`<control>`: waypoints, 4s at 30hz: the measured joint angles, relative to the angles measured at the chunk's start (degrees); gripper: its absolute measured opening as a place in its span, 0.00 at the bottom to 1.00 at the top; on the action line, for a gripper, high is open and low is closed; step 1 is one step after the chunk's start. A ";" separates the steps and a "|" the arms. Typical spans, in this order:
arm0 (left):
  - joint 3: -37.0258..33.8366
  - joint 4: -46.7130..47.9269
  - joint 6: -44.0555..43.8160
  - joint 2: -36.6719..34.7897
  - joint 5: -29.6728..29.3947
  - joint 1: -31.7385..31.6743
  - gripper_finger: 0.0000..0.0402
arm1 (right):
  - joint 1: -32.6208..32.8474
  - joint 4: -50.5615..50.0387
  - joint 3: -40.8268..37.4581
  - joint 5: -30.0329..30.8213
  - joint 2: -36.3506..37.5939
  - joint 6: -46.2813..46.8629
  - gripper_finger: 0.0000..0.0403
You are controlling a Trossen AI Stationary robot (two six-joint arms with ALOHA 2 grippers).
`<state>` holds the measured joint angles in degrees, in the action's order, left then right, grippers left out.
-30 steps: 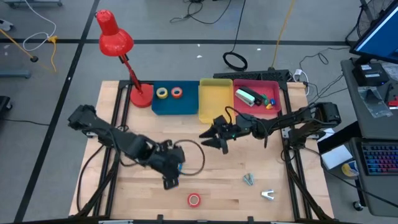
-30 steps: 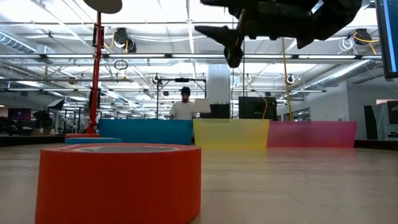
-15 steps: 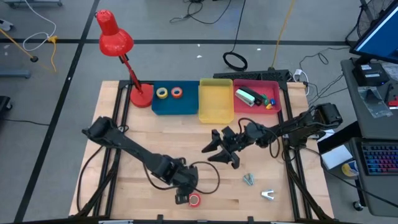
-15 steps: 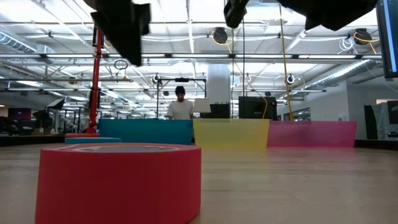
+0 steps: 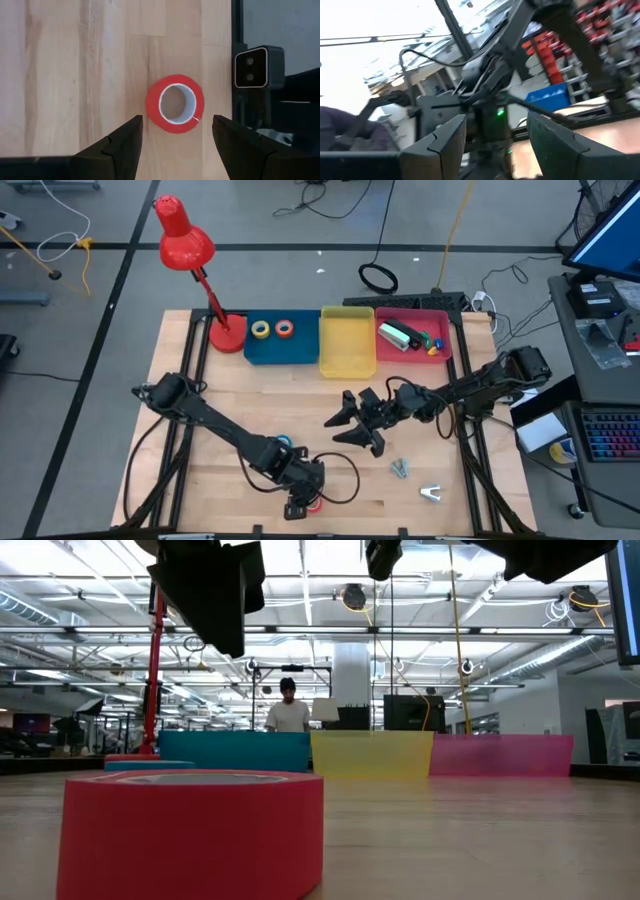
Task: Pick and place Stapler, Stapler remover, tape
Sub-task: Put the red tape into the blue bin
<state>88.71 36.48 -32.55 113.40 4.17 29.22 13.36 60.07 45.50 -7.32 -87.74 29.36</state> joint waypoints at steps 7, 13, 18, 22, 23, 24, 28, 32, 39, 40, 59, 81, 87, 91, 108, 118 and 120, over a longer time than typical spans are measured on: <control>-0.02 -0.67 0.51 2.85 -0.86 0.42 0.59 | 0.05 -0.20 0.00 1.78 2.79 -5.26 0.50; -0.02 -5.72 0.54 5.03 0.80 0.53 0.59 | 1.14 -2.82 -0.02 2.67 9.09 -11.03 0.50; 0.00 -4.98 0.54 4.83 -2.24 -0.13 0.59 | 4.88 -9.84 -0.02 8.79 13.87 -14.35 0.50; -0.02 -4.67 0.54 4.92 -2.45 -0.62 0.59 | 8.16 -13.56 -0.02 13.75 15.84 -15.90 0.50; -0.02 -4.67 0.54 4.89 -2.31 -0.82 0.59 | 8.92 -14.38 -0.02 14.96 16.07 -16.33 0.50; -0.02 -4.63 0.54 4.87 -2.31 -0.86 0.59 | 9.52 -14.68 -0.02 15.54 16.11 -16.78 0.50; -0.02 -2.78 0.13 4.87 -2.03 -1.08 0.59 | 11.12 -15.59 -0.02 18.05 16.13 -17.81 0.50; 0.00 -2.20 -1.20 6.23 0.73 -0.93 0.59 | 11.52 -16.36 -0.02 17.92 16.13 -18.12 0.50; 0.14 -5.94 -3.70 10.87 7.24 -0.62 0.59 | 11.64 -16.69 -0.02 17.84 16.13 -18.12 0.50; 0.15 -6.03 -3.85 11.02 7.52 -0.69 0.59 | 11.85 -16.72 -0.02 17.84 16.13 -18.13 0.50; -0.24 -2.08 1.04 8.71 11.43 -3.36 0.09 | 12.64 -15.35 -0.07 18.24 16.13 -18.23 0.50; -0.04 18.32 6.79 -26.26 -22.36 -23.66 0.09 | 11.73 -8.66 -0.09 18.09 16.13 -21.53 0.50; -0.04 15.98 16.90 -26.50 -27.21 -37.25 0.09 | 9.75 -8.00 -0.09 18.66 16.13 -21.53 0.50; -0.02 12.64 22.60 -24.46 -27.31 -46.57 0.09 | 8.70 -7.99 -0.09 23.74 16.12 -21.55 0.50; 0.00 4.41 30.81 -6.00 -10.19 -66.94 0.09 | 4.89 -8.52 -0.09 25.58 16.13 -25.79 0.50; 0.00 3.89 30.59 2.33 -3.53 -67.40 0.09 | 2.72 -25.50 -0.07 25.54 19.39 -23.81 0.50; 0.00 3.92 30.53 2.89 -2.83 -67.40 0.09 | 2.71 -29.62 -0.07 25.54 20.25 -23.58 0.50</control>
<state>88.71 40.40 -2.02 116.30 1.35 -38.17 16.08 30.45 45.43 18.22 -67.50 5.78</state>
